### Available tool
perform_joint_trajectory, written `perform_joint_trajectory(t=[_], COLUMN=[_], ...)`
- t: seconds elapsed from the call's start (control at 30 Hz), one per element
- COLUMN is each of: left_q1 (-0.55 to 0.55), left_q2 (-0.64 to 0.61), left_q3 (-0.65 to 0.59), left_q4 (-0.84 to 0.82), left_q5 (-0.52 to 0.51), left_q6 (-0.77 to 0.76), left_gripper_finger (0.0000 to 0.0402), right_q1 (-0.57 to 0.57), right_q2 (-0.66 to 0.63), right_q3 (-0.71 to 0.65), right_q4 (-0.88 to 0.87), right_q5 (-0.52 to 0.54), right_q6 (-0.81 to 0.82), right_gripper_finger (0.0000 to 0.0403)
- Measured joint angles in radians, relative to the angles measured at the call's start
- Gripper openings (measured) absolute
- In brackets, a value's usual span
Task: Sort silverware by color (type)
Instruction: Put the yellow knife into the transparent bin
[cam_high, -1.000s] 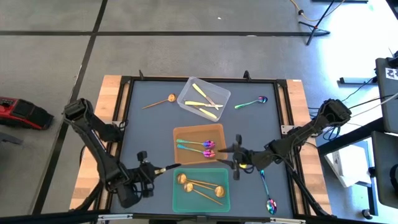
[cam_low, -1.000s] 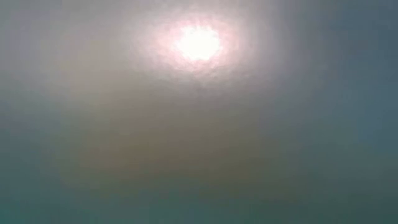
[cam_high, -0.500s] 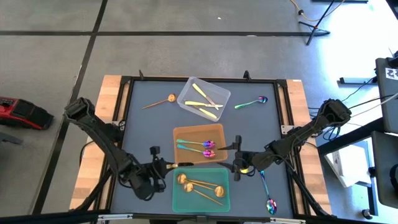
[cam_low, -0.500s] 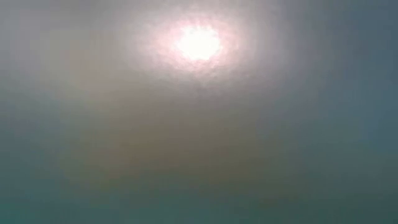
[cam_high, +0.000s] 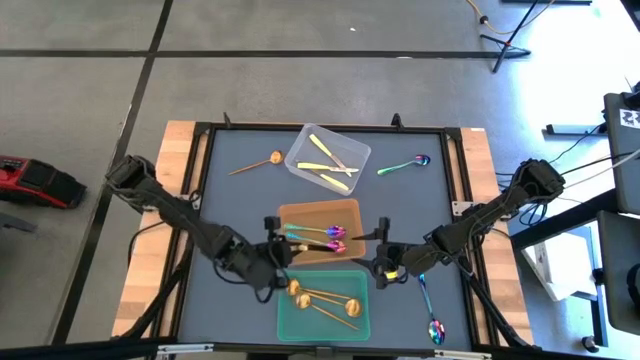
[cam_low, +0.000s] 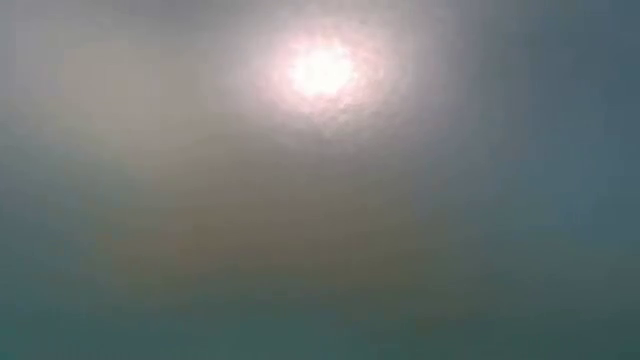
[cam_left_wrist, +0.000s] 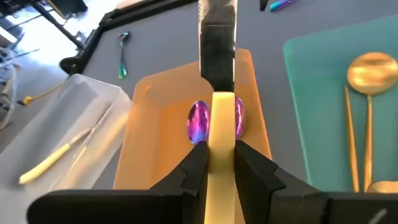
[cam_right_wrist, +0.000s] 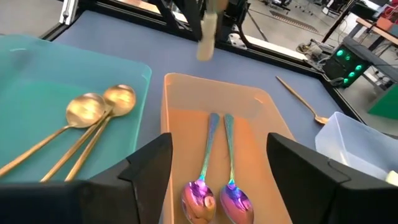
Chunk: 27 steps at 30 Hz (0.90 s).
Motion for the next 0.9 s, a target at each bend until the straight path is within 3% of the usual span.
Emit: perform_joint_trajectory(t=[0.23, 0.53, 0.9], left_q1=[0.112, 0.309, 0.685], left_q2=[0.002, -0.008, -0.029], left_q3=[-0.083, -0.110, -0.110], left_q4=[0.123, 0.235, 0.376], left_q5=[0.105, 0.268, 0.636], left_q6=[0.177, 0.523, 0.845], left_gripper_finger=[0.0057, 0.0057, 0.0057], right_q1=[-0.015, -0.144, -0.296], right_q2=[0.000, 0.000, 0.000], right_q3=[0.000, 0.000, 0.000], right_q4=[-0.005, -0.068, -0.098], right_q5=[-0.011, -0.029, -0.029], right_q6=[0.002, 0.019, 0.034], right_gripper_finger=[0.0253, 0.0253, 0.0253])
